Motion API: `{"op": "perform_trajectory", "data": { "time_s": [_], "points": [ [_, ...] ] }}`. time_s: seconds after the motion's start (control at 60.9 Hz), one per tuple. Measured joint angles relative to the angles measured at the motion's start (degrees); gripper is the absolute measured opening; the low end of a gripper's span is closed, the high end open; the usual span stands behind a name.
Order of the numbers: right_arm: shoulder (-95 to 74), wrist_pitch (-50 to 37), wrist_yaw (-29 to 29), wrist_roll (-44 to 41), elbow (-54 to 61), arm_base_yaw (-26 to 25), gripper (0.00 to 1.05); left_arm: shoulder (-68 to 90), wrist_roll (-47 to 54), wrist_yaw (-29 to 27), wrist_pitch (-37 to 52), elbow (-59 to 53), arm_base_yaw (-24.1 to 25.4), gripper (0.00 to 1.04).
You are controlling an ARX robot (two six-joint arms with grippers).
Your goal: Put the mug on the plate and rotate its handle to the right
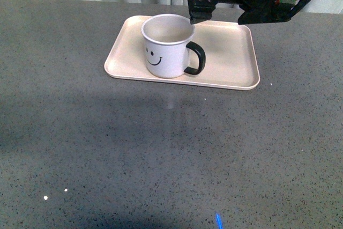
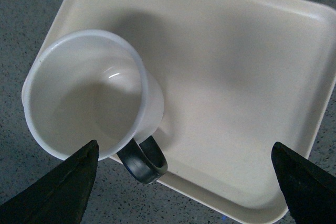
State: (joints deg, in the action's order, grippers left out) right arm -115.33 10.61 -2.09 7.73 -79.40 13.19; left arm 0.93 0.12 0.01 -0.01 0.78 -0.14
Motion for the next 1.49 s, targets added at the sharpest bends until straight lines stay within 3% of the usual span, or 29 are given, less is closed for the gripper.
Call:
{"op": "perform_trajectory", "data": {
  "time_s": [0.558,0.755,1.116,1.378,1.493],
  "points": [
    [-11.30,6.19,1.22,2.99,-12.48,2.29,0.95,0.00,0.00,0.00,0.00,0.00,0.00,0.95],
    [-13.25,9.68,1.16,4.81,-16.46,2.86,0.68,0.00,0.00,0.00,0.00,0.00,0.00,0.95],
    [-15.21,15.58,1.66,6.60,-22.91,3.39,0.04,0.00,0.00,0.00,0.00,0.00,0.00,0.95],
    [-15.61,18.32,-0.09,1.97,-27.78,2.05,0.02,0.00,0.00,0.00,0.00,0.00,0.00,0.95],
    [-15.82,19.98,-5.66,-4.59,-30.47,0.13,0.02,0.00,0.00,0.00,0.00,0.00,0.00,0.95]
  ]
}}
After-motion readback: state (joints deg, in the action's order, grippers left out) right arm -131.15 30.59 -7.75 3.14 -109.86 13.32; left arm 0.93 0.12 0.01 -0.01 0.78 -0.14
